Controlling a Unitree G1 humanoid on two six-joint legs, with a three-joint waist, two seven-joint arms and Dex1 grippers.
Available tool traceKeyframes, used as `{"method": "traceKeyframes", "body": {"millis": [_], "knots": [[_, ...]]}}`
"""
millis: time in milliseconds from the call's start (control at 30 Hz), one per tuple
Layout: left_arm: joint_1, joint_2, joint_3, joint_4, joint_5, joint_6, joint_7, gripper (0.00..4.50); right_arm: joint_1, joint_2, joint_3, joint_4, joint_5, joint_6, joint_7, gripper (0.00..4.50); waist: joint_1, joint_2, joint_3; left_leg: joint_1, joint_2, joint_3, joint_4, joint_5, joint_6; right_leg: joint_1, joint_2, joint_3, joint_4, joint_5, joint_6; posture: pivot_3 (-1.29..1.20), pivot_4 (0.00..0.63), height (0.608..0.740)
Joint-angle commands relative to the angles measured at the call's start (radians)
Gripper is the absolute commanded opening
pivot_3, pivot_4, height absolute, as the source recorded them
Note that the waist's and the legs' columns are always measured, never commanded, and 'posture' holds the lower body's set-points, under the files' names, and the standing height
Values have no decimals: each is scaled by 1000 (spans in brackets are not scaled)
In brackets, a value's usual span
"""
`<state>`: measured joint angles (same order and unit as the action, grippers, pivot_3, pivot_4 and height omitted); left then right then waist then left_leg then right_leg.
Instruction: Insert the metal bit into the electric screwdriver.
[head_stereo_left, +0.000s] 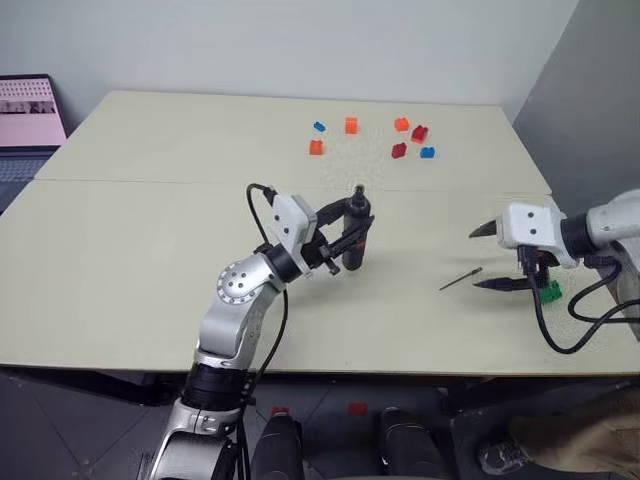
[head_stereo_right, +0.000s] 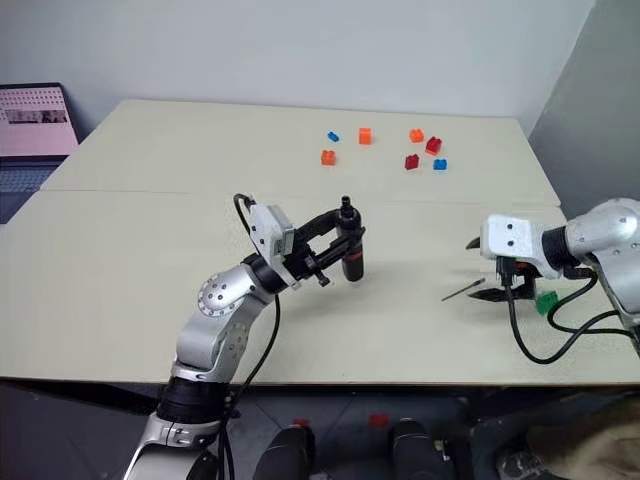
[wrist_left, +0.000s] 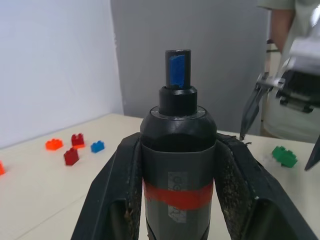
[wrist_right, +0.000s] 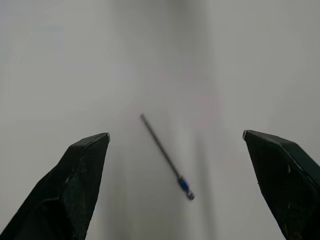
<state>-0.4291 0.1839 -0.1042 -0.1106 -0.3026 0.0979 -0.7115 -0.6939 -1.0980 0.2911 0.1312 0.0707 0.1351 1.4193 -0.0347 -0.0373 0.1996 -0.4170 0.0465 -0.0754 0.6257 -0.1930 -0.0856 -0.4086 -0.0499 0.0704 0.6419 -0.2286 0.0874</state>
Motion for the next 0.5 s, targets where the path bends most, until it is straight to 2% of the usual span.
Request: {"method": "traceKeyframes", "body": {"millis": [33, 233, 500], "knots": [[-26, -25, -20, 22, 14, -75, -4, 1644, -140, 58, 89, 176, -124, -146, 101, 4500, -7, 1, 0, 0, 0, 0, 0, 0, 0, 0, 0, 0, 0, 0, 0, 0, 150, 740], [-8, -25, -29, 65, 35, -118, -8, 1643, -267, 177, 194, 399, -247, -311, 146, 4500, -12, 2, 1, 0, 0, 0, 0, 0, 0, 0, 0, 0, 1, 0, 0, 0, 150, 740], [13, -16, -28, 58, 45, -128, 5, 1643, -393, 309, 281, 695, -389, -483, 113, 4500, -18, 3, 2, 0, 0, 0, -1, 0, 0, 0, 0, 0, 1, 0, 0, 0, 150, 740]]}}
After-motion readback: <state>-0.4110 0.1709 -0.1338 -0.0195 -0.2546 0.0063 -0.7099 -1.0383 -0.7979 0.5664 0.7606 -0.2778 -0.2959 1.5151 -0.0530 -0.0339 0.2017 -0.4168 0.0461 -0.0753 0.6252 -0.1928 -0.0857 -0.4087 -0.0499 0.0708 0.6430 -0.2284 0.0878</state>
